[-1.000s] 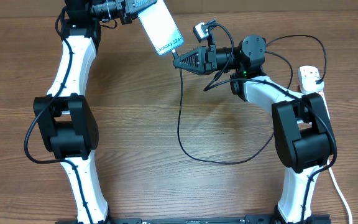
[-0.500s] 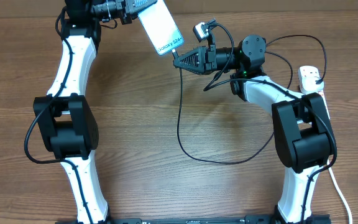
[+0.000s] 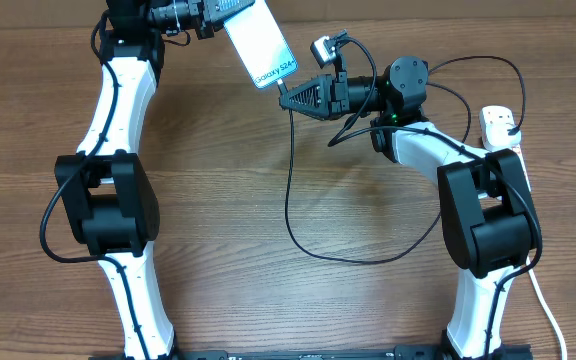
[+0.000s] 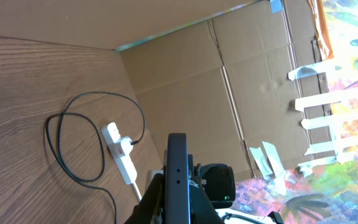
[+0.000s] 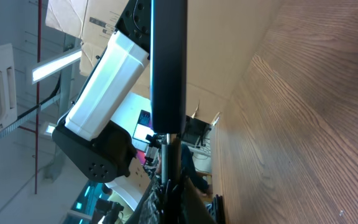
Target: Plug charger to phone and switch on socket
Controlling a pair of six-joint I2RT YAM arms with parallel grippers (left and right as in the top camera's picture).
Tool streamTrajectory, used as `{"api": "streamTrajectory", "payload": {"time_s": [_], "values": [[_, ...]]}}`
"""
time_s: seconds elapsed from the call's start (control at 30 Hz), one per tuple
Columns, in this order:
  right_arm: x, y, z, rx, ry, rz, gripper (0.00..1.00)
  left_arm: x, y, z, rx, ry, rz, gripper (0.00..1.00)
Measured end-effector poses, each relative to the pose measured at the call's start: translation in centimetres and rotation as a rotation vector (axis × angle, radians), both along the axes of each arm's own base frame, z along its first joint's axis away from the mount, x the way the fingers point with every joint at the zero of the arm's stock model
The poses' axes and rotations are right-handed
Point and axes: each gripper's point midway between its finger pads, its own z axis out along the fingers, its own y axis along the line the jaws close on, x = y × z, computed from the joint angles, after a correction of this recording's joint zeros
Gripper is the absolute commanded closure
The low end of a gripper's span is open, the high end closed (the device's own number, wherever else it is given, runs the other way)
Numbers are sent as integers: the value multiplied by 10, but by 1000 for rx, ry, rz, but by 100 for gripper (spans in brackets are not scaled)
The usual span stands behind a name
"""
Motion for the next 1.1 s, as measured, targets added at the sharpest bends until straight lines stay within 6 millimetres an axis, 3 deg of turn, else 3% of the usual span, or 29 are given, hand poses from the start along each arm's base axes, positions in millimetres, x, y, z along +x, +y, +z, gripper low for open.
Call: {"api": "streamTrajectory", "payload": {"time_s": [1.1], "values": [[-5, 2, -1, -7, 20, 24, 96, -12, -7, 5, 0, -46, -68, 96]]}}
